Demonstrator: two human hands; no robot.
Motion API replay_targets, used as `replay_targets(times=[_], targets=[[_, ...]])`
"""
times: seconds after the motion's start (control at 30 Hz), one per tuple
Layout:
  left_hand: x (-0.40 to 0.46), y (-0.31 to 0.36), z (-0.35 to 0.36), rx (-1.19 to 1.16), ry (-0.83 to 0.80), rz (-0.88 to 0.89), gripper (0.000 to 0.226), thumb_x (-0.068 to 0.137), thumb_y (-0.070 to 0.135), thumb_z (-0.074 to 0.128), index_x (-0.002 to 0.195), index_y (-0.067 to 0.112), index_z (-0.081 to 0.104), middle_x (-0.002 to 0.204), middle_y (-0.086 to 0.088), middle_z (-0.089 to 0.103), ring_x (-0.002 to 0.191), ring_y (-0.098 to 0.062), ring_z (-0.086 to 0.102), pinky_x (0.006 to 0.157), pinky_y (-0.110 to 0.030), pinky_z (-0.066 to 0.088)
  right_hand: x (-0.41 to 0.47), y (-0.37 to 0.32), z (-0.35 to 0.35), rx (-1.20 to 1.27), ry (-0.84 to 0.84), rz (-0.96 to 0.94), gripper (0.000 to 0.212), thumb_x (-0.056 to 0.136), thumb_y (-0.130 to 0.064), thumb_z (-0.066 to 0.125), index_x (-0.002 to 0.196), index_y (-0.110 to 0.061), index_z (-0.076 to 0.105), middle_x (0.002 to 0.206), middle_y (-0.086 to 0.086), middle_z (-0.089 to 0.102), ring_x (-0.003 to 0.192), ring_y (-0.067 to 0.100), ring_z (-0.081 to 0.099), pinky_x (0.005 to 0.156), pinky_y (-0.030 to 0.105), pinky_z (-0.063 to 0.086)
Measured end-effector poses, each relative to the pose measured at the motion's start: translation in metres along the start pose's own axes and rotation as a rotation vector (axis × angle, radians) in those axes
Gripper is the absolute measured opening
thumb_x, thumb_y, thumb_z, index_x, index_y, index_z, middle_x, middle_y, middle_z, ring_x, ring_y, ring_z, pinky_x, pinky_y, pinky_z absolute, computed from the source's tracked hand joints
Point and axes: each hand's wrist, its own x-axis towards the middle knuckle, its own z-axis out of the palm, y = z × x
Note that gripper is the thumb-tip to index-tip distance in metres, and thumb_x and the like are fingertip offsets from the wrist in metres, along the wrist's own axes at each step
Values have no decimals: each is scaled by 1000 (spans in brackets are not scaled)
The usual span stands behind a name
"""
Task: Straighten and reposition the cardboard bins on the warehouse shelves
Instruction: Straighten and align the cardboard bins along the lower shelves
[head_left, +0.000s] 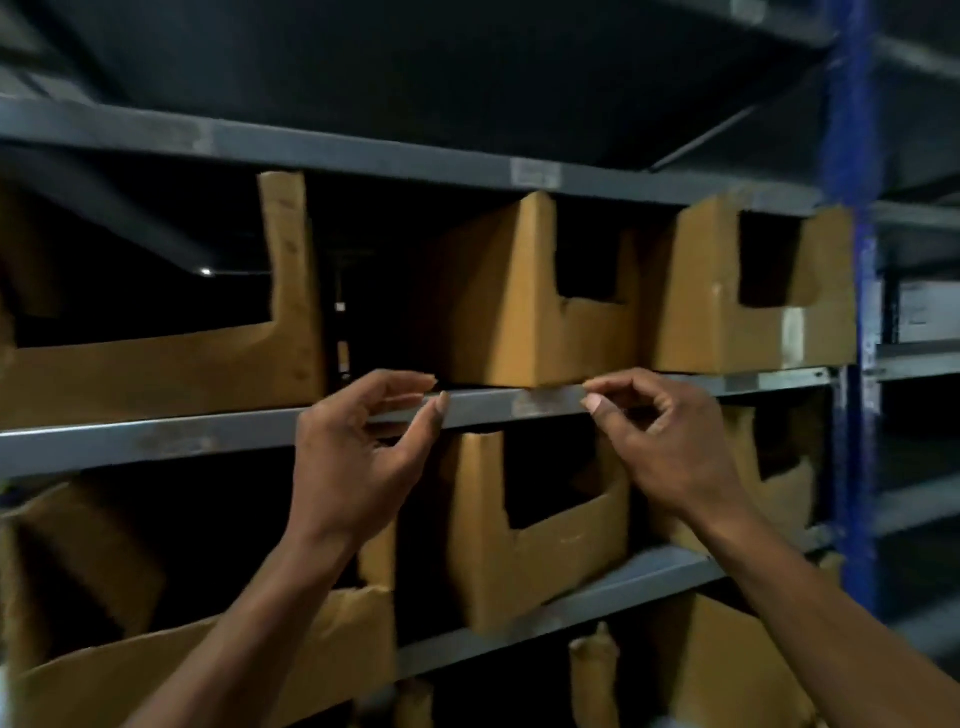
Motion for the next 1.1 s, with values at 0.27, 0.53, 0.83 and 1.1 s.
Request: replay_targets(times=[0.27,0.53,0.83,1.1], targets=[[34,15,147,142,-41,-97,57,85,56,80,131,23,70,123,7,74,113,-5,69,92,-36,63,83,155,-51,12,-210,298,32,93,-26,75,124,-23,71,114,-7,73,107,10,67,92,30,55],[74,-1,165,295,-58,-40,49,85,40,87,130,33,70,132,6,67,119,-14,64,99,-47,59,167,186,1,-133,-333,145,76,95,-24,72,160,-32,33,156,-4,43,141,21,43,113,38,41],[81,-23,155,328,-73,-57,59,83,44,87,137,34,65,147,1,60,131,-19,60,104,-51,57,201,150,30,-270,-331,-75,33,98,-22,67,129,-33,65,120,-10,62,137,21,35,113,50,36],[66,-18,120,328,157,-149,89,79,38,91,155,24,45,151,-5,58,132,-10,52,107,-38,53,169,103,25,86,-9,-355,29,94,-35,71,123,-34,70,115,-12,71,118,12,48,101,33,36]])
